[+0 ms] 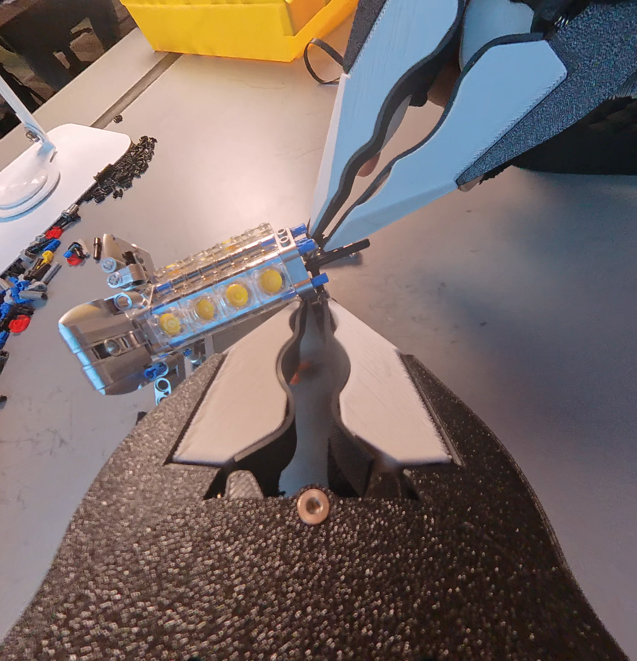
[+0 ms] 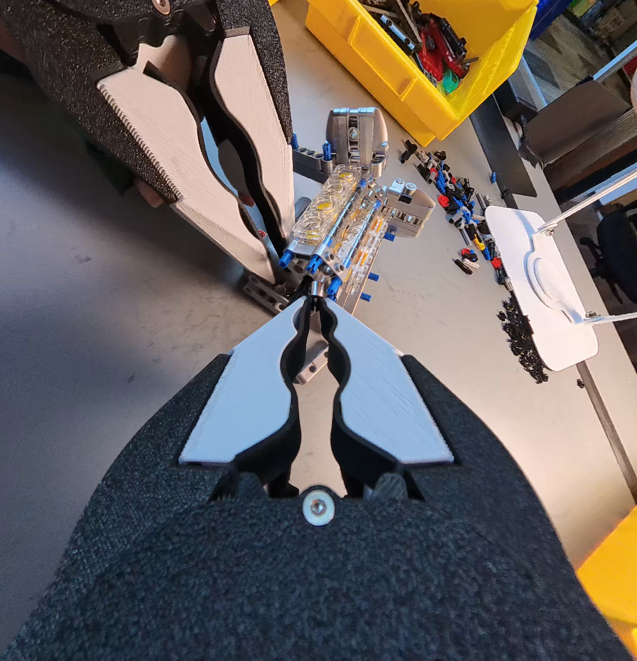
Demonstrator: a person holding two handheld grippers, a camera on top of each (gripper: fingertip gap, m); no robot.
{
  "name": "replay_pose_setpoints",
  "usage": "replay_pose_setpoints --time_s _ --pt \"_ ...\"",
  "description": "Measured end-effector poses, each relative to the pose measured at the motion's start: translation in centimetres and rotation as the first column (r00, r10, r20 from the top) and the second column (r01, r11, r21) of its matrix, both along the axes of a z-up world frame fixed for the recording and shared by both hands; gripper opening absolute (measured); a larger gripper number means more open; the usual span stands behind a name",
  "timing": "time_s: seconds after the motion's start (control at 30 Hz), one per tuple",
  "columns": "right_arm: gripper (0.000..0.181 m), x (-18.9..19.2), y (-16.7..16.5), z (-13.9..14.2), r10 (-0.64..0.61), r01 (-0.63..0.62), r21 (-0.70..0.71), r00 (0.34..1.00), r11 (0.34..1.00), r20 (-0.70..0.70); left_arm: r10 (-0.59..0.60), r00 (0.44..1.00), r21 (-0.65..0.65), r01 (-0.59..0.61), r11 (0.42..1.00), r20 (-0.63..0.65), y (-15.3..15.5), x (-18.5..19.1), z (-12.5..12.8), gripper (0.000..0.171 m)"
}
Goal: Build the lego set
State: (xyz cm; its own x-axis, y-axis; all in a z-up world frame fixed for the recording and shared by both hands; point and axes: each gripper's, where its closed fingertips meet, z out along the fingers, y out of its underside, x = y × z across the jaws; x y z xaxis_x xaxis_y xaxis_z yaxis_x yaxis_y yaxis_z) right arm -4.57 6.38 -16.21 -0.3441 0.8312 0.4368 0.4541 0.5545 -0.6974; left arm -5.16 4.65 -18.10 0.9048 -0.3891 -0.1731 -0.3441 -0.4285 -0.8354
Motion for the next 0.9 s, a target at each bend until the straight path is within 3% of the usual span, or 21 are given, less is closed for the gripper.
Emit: replay_pose_setpoints --time_s 0.17,0.3,0.67,0.8,0.9 --pt "0.003 0.3 -0.1 0.0 0.008 -0.003 0.068 0.997 0.998 -0.081 -0.011 0.997 -0.041 0.015 0.999 0.08 -0.4 0.6 0.0 0.018" --pt "0.003 0.4 -0.1 0.2 -0.01 0.019 0.075 0.993 0.997 -0.115 0.012 0.996 -0.046 -0.008 0.999 0.093 -0.4 0.7 0.0 0.018" --pt "0.003 0.8 -0.6 -0.1 -0.01 0.025 0.169 0.996 0.985 -0.089 0.119 0.99 -0.102 -0.111 0.989 0.075 -1.3 1.4 -0.1 0.021" --pt "0.003 1.0 -0.7 0.2 -0.007 0.012 0.097 0.998 0.995 -0.06 0.17 0.984 -0.075 -0.166 0.983 0.056 -0.7 1.6 -0.2 0.021" --pt "0.002 1.4 -0.7 0.1 -0.02 0.019 -0.04 1.0 0.999 -0.014 0.201 0.977 -0.062 -0.197 0.978 0.077 -0.5 1.6 -0.3 0.021"
